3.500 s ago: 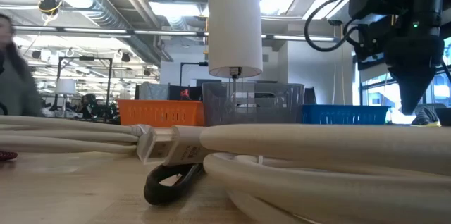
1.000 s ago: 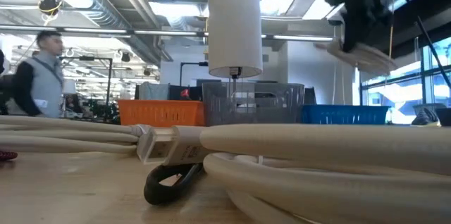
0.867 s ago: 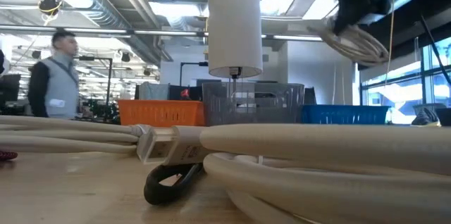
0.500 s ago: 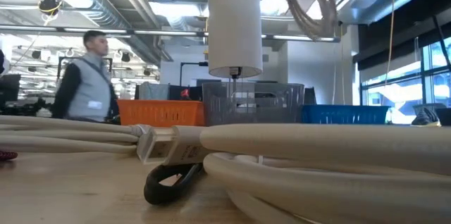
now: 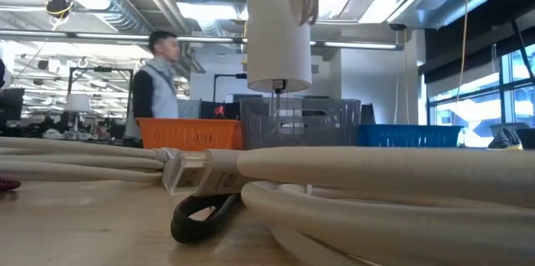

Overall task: Pick & Place USB Port
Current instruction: Put the brown HDMI cable into the black bin

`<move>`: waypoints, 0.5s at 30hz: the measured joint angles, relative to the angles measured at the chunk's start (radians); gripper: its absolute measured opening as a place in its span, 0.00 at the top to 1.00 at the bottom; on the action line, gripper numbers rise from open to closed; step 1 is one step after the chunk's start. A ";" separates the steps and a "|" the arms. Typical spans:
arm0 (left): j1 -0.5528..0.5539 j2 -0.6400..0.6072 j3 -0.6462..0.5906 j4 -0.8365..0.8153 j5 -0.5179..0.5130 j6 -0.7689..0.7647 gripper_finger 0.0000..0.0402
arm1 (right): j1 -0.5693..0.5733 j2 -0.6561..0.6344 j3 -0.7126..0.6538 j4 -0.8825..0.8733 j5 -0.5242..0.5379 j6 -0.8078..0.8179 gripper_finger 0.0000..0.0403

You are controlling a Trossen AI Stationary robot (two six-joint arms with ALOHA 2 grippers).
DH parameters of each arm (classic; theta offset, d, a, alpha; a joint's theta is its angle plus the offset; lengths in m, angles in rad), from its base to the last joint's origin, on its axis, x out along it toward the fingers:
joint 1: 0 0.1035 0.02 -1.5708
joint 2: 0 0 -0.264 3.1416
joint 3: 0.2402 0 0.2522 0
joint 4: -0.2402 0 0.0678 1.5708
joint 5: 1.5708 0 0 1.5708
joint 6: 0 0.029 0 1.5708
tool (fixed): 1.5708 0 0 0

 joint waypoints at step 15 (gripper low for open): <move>0.000 0.005 0.000 -0.001 0.057 0.036 0.56 | -0.043 0.238 0.000 0.234 -0.075 0.065 0.92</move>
